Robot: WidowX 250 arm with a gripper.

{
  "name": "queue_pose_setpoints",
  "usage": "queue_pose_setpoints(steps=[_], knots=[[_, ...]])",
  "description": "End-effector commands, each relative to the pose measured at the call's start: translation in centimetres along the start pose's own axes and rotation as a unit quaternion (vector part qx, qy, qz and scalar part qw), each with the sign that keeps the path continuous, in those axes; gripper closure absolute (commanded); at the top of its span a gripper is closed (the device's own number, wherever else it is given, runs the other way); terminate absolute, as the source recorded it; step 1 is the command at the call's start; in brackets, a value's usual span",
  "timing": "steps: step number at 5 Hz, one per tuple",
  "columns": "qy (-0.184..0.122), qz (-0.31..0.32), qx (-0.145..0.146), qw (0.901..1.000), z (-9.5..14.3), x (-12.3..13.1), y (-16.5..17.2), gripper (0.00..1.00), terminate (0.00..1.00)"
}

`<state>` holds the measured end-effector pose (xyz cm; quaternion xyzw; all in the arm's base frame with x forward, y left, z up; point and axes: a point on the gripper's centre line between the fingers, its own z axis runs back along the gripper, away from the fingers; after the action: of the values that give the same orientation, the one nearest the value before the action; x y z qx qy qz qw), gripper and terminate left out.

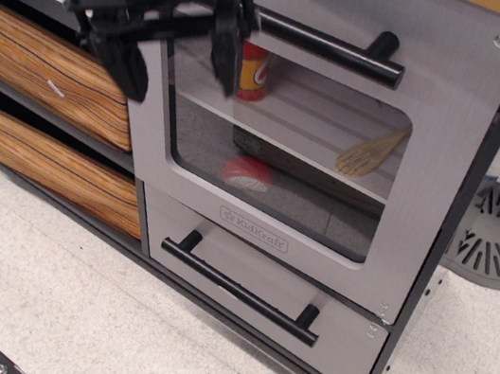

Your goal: Open oven

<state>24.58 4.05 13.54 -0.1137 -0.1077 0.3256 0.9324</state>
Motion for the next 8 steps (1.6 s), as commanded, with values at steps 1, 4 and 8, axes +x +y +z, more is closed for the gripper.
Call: queue_pose_setpoints(steps=[1, 4, 8], knots=[[-0.102, 0.183, -0.093, 0.9735, 2.1, 3.3, -0.6, 0.00, 0.00], [-0.121, 0.314, -0.078, 0.9385, 0.3, 7.1, -1.6, 0.00, 0.00], [-0.119, 0.281, -0.036, 0.9516, -0.9, 5.3, 0.5, 0.00, 0.00]])
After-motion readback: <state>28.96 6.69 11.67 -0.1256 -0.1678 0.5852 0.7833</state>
